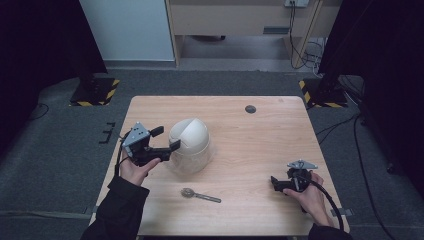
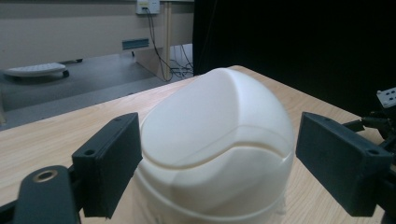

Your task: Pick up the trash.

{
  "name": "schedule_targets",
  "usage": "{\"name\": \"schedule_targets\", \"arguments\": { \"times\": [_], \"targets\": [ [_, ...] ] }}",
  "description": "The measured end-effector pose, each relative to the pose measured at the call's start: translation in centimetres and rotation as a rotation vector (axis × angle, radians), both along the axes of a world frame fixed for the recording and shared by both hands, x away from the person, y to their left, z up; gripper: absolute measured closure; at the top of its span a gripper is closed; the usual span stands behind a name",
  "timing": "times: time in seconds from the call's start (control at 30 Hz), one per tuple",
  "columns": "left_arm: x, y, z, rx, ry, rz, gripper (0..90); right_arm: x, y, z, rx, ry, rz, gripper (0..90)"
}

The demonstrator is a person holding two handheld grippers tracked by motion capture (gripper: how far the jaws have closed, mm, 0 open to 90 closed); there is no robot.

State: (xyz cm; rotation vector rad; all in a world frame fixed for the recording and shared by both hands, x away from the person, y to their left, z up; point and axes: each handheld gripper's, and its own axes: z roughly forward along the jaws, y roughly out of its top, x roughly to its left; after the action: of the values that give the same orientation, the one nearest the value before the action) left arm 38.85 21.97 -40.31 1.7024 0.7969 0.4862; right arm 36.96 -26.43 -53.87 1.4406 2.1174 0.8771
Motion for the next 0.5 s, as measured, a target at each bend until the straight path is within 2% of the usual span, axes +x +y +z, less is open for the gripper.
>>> {"name": "schedule_targets", "arguments": {
  "times": [0.23,0.4,0.5],
  "targets": [
    [0.6,-1.2,0.0,0.013,0.005,-0.034,12.0,0.0,0.0,0.0,0.001,-0.001,-0.003,1.9],
    [1.4,-2.4,-0.6,0.058,0.044,-0.066,11.8,0.0,0.0,0.0,0.001,-0.001,-0.003,1.9],
    [1.5,-2.7,-0.8,0.078,0.04,-0.069,9.6,0.0,0.0,0.0,0.001,-0.001,-0.002,1.9]
  ]
}}
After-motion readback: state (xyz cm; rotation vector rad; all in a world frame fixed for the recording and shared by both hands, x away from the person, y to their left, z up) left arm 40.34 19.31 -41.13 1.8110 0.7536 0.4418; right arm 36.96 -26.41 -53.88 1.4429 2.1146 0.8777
